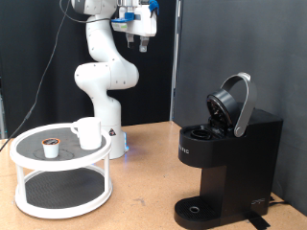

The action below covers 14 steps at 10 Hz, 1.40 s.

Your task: Make a cup of coffee with the keurig machine

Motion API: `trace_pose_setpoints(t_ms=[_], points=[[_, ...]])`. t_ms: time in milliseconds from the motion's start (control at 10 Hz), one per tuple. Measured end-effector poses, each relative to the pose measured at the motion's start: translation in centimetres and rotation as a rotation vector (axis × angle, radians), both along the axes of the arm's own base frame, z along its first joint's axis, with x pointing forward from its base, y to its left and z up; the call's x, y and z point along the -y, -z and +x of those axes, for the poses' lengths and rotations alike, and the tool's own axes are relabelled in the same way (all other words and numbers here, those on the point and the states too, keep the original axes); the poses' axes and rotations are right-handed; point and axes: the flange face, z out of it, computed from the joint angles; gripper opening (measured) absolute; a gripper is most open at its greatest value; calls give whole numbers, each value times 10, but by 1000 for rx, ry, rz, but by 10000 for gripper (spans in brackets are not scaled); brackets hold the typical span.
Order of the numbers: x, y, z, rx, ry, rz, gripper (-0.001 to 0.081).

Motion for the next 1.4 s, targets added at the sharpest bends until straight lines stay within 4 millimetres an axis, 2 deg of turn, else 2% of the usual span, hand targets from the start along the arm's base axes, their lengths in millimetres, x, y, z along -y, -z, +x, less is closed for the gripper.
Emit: trace_pose_setpoints(t_ms=[200, 300, 800, 900, 1200, 1400], points=[[3, -1, 0, 2, 6, 3, 734], [11, -2, -1, 4, 25, 12, 734], [92, -2, -17, 8, 107, 9, 734], [100, -3, -19, 11, 103, 14, 734], [104, -1, -20, 11, 110, 21, 734], [129, 2, -27, 7, 131, 19, 734]])
